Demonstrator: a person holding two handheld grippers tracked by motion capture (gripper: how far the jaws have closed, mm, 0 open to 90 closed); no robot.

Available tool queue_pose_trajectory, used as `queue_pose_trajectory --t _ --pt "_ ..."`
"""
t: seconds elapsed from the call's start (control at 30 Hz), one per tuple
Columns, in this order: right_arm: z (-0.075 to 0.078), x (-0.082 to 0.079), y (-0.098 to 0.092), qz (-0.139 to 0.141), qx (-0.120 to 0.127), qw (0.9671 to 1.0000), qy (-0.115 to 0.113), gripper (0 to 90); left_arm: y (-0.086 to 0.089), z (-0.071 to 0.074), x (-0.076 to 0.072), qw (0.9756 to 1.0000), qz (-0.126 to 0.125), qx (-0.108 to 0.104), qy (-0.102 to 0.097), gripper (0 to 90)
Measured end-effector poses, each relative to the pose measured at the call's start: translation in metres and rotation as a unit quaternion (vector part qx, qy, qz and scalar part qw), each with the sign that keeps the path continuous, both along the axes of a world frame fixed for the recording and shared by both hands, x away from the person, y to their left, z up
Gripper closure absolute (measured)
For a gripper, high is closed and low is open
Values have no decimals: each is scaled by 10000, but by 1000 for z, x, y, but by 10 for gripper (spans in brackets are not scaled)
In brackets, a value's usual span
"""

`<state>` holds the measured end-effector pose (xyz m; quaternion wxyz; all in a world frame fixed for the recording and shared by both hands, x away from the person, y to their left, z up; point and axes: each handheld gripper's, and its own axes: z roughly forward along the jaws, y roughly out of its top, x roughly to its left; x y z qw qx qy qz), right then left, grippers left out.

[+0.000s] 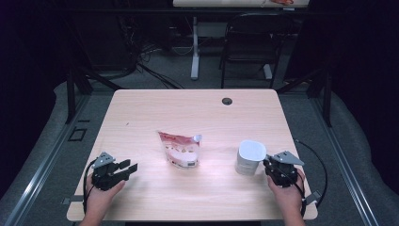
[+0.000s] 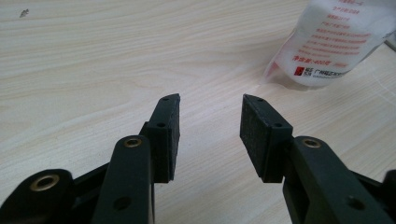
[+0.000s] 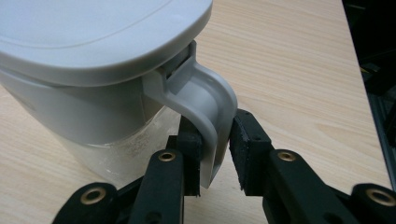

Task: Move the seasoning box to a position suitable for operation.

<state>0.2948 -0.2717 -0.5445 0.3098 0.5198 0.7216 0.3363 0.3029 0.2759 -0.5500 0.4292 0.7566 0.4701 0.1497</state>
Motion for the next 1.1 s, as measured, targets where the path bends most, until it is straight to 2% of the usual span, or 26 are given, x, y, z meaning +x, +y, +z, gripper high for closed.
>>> queue_pose_trajectory --t 0.37,0.63,0.8,1.0,1.1 --pt "1 -8 13 236 -16 9997 51 741 -2 -1 1 10000 6 0 -23 577" --pt "1 -15 24 834 -44 9964 152 744 0 0 0 10000 -8 1 17 574" --pt "2 -19 31 913 -74 9957 164 740 0 -1 1 10000 -8 -15 35 571" --pt "2 -17 27 982 113 9949 194 722 1 -1 1 10000 -3 -17 38 567" --pt "5 -21 24 1043 340 9938 162 655 0 -2 1 10000 26 -40 -11 565"
